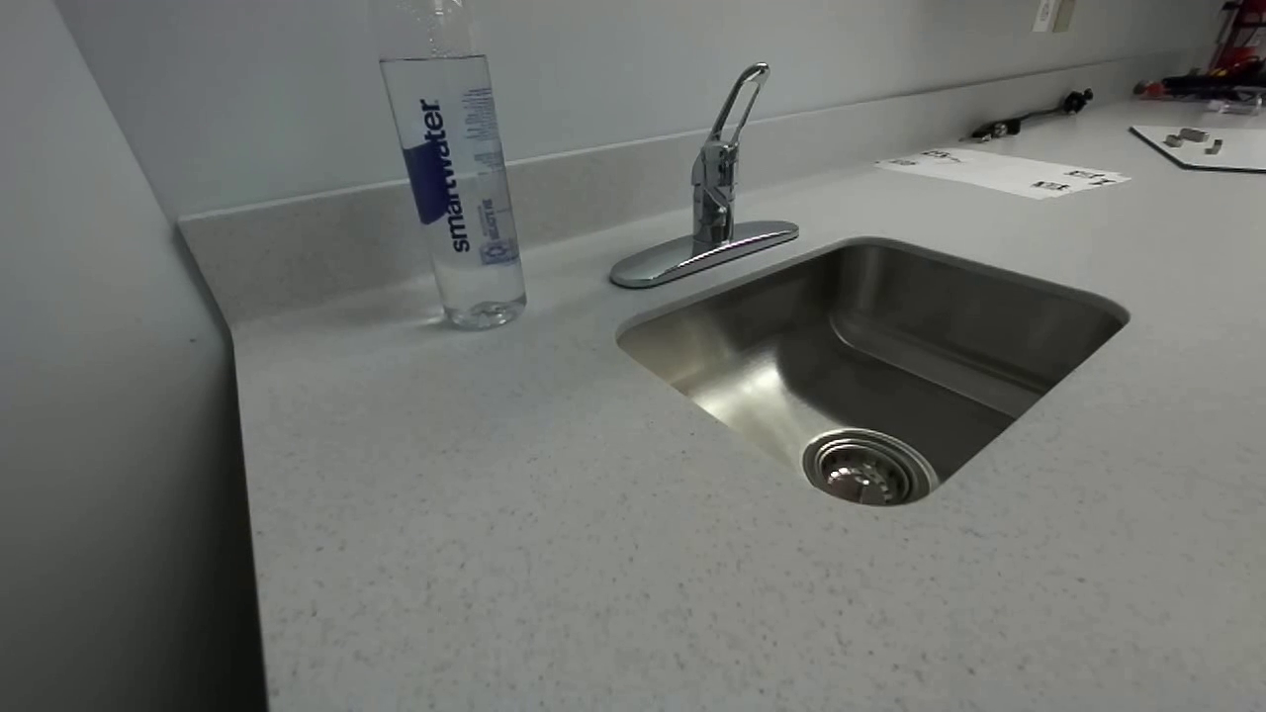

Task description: Close and open the faucet of the sink.

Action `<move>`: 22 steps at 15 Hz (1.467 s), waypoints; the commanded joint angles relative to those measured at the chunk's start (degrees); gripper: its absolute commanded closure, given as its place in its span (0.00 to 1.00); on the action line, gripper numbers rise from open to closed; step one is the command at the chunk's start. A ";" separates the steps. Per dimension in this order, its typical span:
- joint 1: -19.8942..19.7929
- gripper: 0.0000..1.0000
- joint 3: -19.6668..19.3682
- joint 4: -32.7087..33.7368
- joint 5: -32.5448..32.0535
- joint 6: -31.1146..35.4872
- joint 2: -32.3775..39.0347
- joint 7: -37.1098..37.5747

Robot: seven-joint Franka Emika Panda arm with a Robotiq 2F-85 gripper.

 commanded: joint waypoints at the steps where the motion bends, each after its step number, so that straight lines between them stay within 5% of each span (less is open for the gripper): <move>1: 1.45 0.00 0.44 2.03 1.31 2.73 2.76 1.53; 10: 4.02 0.00 1.39 6.28 0.59 13.25 9.41 7.95; 22: 6.75 0.00 -0.52 18.39 -2.72 16.78 19.42 17.89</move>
